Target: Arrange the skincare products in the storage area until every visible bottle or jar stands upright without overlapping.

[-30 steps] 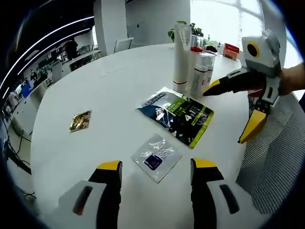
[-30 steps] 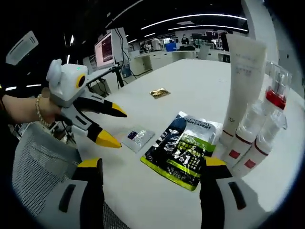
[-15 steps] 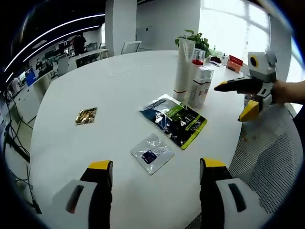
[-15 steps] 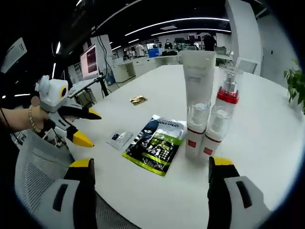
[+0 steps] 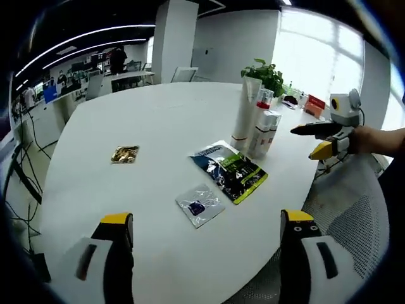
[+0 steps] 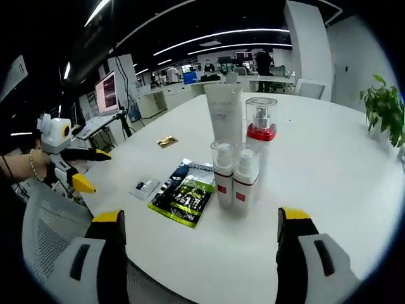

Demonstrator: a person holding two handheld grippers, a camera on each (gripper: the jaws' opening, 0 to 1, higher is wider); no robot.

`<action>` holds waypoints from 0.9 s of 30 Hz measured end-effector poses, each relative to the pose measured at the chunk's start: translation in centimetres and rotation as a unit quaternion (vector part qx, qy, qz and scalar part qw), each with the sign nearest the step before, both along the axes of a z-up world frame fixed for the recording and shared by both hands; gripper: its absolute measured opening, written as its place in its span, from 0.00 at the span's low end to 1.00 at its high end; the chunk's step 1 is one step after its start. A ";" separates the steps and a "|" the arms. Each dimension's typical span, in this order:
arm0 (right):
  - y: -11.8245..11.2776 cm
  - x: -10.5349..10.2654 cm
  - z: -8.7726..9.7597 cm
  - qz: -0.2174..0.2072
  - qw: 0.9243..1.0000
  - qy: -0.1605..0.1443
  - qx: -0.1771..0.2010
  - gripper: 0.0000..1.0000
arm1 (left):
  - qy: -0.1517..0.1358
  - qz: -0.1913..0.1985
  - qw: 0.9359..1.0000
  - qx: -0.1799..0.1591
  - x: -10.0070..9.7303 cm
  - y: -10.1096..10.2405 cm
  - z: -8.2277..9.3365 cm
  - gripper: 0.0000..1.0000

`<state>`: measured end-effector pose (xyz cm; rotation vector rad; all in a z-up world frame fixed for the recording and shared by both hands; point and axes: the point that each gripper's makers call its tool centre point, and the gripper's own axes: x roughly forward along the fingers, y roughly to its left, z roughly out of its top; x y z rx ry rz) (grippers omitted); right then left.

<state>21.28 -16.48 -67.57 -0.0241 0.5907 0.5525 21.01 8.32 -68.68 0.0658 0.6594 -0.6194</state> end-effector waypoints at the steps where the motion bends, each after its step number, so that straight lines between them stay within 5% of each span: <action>1: -0.1 -0.1 0.1 -0.002 1.000 -0.002 0.001 0.99 | -0.001 0.002 1.000 -0.001 0.0 0.2 0.0 0.94; 27: -0.6 0.3 0.5 -0.012 1.000 -0.012 0.000 0.99 | 0.003 0.010 1.000 0.011 -0.5 0.5 0.1 0.96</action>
